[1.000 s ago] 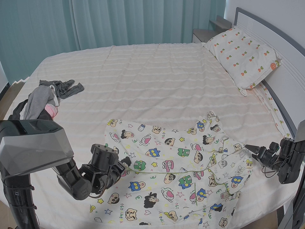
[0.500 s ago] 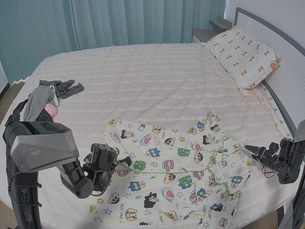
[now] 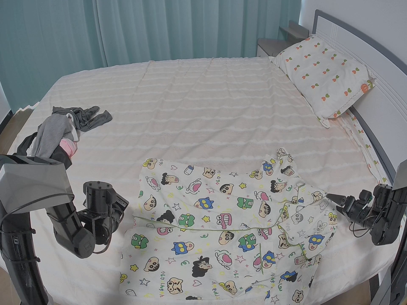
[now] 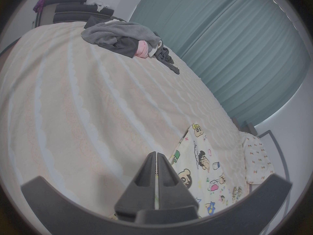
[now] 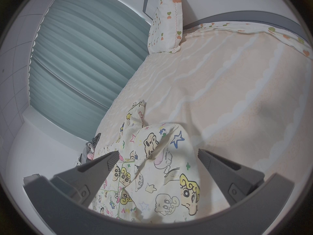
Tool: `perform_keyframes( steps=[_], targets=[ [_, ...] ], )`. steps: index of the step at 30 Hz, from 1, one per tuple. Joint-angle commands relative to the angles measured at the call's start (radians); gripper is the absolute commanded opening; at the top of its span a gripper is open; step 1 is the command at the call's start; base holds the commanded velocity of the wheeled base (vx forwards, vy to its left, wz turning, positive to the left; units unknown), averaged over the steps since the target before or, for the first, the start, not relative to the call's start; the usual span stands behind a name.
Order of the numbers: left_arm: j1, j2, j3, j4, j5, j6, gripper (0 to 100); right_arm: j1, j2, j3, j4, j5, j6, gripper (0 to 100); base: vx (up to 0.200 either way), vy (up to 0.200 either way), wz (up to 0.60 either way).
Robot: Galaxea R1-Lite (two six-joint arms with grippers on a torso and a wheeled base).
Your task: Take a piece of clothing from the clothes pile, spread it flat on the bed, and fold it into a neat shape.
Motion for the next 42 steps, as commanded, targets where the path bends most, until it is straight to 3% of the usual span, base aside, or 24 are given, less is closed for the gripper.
perform_keyframes(
  steps=[1,5,9,12,17,35,39,42],
  targets=[
    [-0.005,-0.089,0.022,-0.001,-0.065,0.0,0,0.001,0.0,0.0,-0.009,0.0,0.0,100,0.0,0.0,0.0],
    [-0.037,-0.097,0.014,0.011,-0.124,0.001,0,0.001,0.002,0.0,-0.009,0.0,0.0,100,0.0,0.0,0.0],
    [-0.059,-0.063,-0.015,0.057,-0.256,0.001,0,0.001,0.002,0.001,-0.009,0.0,0.0,100,0.0,0.0,0.0],
    [-0.049,-0.03,-0.066,0.123,-0.305,0.001,0,0.001,0.002,0.001,-0.009,0.0,0.0,100,0.0,0.0,0.0],
    [-0.045,0.018,-0.132,0.22,-0.309,0.046,0,0.001,0.002,0.0,-0.009,0.0,0.0,100,0.0,0.0,0.0],
    [0.038,0.115,-0.251,0.234,-0.311,0.058,0,0.001,0.003,0.001,-0.009,0.0,0.0,100,0.0,0.0,0.0],
    [0.064,0.142,-0.253,0.264,-0.311,0.145,0,0.001,0.006,0.001,-0.009,-0.001,-0.002,100,0.0,0.0,0.0],
    [0.072,0.127,-0.253,0.286,-0.312,0.155,0,0.001,0.008,0.001,-0.009,-0.001,-0.002,100,0.0,0.0,0.0]
  ],
)
